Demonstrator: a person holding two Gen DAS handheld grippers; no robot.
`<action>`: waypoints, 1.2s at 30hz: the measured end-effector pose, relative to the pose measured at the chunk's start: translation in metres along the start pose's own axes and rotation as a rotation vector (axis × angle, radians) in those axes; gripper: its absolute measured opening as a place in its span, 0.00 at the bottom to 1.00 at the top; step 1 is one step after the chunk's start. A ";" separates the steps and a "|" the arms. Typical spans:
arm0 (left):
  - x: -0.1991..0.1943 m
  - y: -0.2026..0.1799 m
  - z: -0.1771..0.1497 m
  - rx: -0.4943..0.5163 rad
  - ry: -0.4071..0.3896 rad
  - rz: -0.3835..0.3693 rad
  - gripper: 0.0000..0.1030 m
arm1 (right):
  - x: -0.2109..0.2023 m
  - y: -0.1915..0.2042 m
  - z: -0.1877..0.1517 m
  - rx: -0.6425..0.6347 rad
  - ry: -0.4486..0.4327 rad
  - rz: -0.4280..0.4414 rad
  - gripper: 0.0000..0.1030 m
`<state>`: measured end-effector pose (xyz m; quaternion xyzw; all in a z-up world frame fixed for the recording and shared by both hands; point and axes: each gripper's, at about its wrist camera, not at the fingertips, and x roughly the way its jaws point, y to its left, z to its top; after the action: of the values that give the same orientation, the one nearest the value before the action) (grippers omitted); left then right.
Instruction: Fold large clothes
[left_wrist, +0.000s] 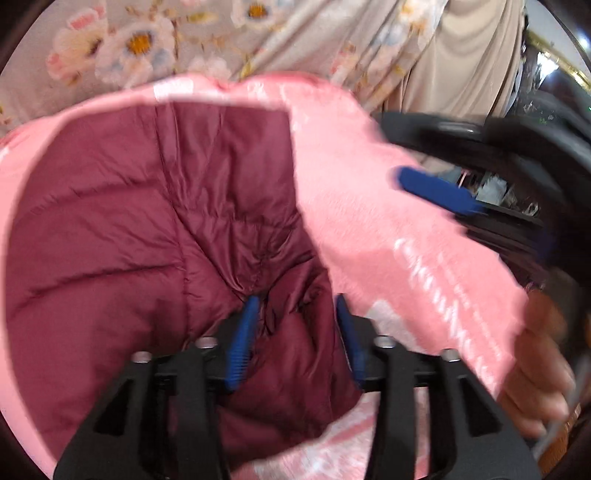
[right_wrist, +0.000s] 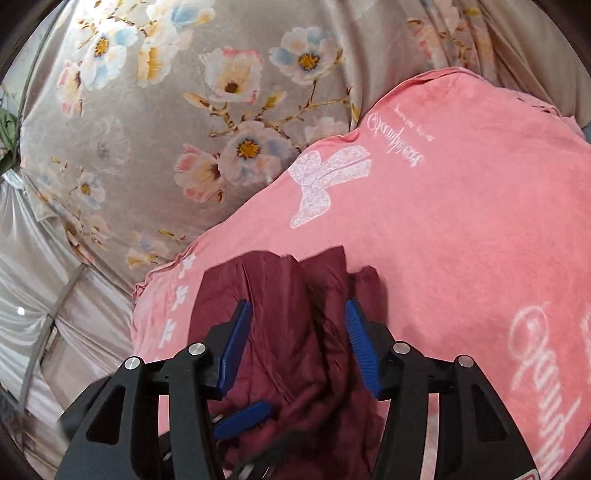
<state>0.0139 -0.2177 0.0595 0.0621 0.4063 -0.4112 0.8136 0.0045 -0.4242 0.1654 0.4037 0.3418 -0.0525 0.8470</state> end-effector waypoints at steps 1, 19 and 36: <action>-0.017 0.000 0.002 0.002 -0.035 0.002 0.59 | 0.008 0.005 0.004 -0.001 0.005 0.015 0.52; -0.072 0.096 0.055 -0.245 -0.140 0.359 0.73 | 0.076 0.027 0.031 0.101 0.103 -0.001 0.05; -0.026 0.107 0.059 -0.246 -0.076 0.407 0.73 | 0.091 -0.039 -0.012 0.037 -0.008 -0.251 0.04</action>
<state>0.1176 -0.1572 0.0922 0.0275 0.4018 -0.1883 0.8958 0.0528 -0.4248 0.0783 0.3732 0.3850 -0.1662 0.8275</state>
